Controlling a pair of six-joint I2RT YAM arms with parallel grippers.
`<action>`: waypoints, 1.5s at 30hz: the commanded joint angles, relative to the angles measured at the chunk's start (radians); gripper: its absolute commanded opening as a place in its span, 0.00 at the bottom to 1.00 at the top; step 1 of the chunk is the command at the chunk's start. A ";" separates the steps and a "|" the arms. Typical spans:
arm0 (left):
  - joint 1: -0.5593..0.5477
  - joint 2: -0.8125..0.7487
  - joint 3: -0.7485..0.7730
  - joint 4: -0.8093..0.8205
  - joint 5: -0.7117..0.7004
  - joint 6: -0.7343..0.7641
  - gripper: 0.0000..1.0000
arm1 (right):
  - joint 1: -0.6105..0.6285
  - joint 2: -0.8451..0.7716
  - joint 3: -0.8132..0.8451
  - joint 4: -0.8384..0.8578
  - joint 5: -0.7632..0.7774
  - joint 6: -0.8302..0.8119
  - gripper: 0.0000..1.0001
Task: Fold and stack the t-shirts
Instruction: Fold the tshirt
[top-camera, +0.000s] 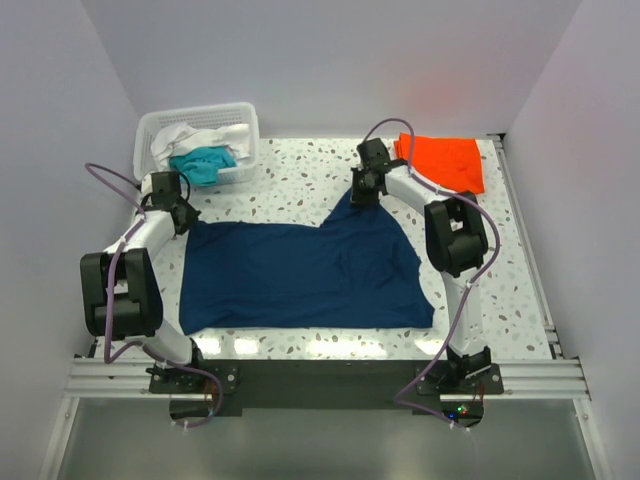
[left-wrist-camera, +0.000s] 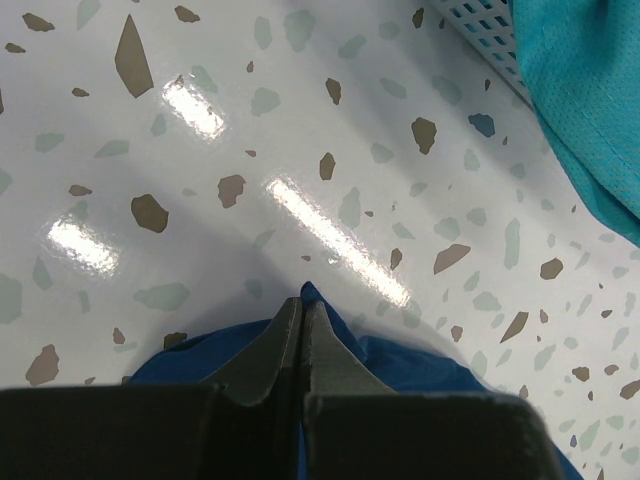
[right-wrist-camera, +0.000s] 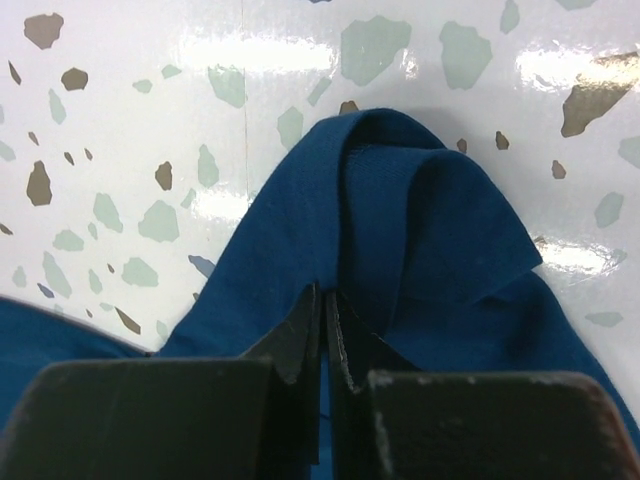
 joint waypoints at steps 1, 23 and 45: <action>0.007 -0.042 -0.005 0.046 0.006 0.013 0.00 | -0.001 -0.012 -0.013 0.031 -0.006 -0.021 0.00; 0.005 -0.253 -0.172 0.039 0.015 -0.013 0.00 | 0.031 -0.628 -0.587 0.192 0.040 0.067 0.00; 0.007 -0.530 -0.370 -0.128 -0.124 -0.143 0.00 | 0.345 -1.016 -0.725 -0.234 0.356 0.159 0.00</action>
